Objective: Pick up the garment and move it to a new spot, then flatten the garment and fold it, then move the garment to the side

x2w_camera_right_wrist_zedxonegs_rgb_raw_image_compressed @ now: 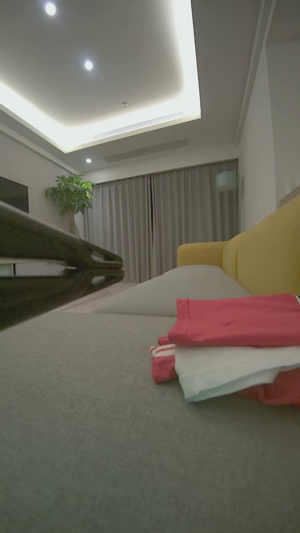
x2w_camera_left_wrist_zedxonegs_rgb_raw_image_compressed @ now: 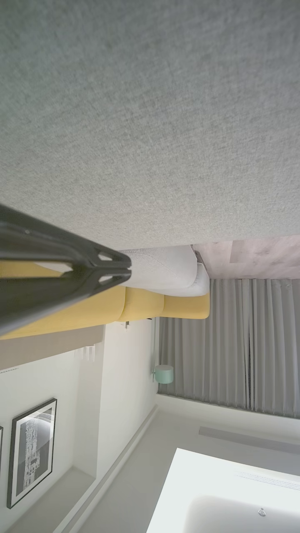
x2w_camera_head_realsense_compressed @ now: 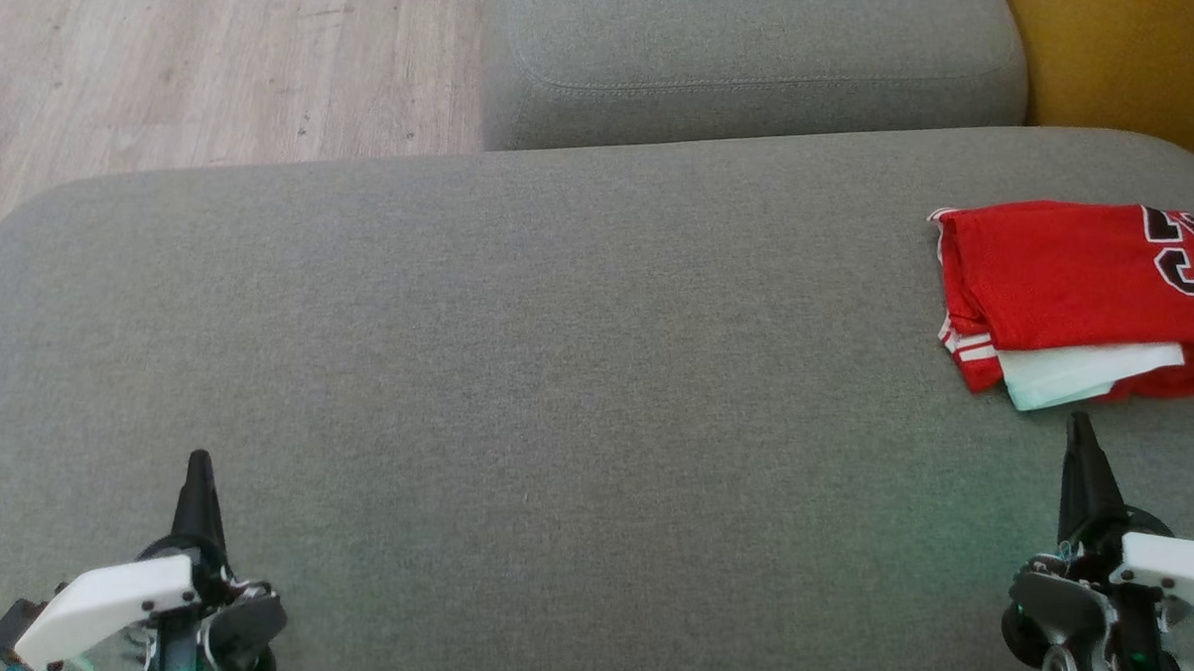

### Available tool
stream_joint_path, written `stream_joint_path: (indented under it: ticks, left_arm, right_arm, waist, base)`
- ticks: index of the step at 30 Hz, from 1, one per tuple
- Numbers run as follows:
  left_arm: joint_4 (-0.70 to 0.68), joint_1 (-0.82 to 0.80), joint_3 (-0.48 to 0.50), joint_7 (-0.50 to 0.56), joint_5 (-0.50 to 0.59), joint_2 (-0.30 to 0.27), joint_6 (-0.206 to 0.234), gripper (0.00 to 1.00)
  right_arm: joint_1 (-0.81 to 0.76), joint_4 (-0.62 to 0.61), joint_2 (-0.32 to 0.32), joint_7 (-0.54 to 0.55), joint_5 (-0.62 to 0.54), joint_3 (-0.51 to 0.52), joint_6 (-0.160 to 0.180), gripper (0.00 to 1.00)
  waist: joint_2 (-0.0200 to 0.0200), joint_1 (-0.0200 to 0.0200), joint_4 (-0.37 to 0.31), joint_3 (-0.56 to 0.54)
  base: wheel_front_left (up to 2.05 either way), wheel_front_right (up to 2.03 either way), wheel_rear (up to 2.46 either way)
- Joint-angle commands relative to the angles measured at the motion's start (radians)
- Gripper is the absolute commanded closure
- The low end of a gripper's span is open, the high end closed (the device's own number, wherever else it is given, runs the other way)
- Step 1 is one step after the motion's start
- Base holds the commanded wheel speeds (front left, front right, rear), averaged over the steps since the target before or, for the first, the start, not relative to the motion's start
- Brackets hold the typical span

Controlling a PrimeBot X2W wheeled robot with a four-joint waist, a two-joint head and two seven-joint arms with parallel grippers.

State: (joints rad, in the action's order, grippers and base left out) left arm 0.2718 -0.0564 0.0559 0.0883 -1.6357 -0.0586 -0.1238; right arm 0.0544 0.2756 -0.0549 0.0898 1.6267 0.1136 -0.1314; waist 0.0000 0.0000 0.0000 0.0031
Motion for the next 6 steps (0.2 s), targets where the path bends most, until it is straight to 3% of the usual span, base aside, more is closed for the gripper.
stream_joint_path:
  ticks: [1,6]
  left_arm:
    - [-0.028,-0.05,0.036,0.007,0.009,-0.008,-0.007,1.0]
    - [-0.028,-0.05,0.037,0.008,0.01,-0.007,-0.007,1.0]
  right_arm:
    - [0.052,-0.032,-0.008,0.009,-0.003,-0.018,0.001,1.0]
    - [0.052,-0.032,-0.008,0.01,-0.004,-0.016,0.001,1.0]
  waist:
    - [0.0,0.0,0.0,0.0]
    - [0.0,0.0,0.0,0.0]
  base:
    - [0.0,0.0,0.0]
    - [0.0,0.0,0.0]
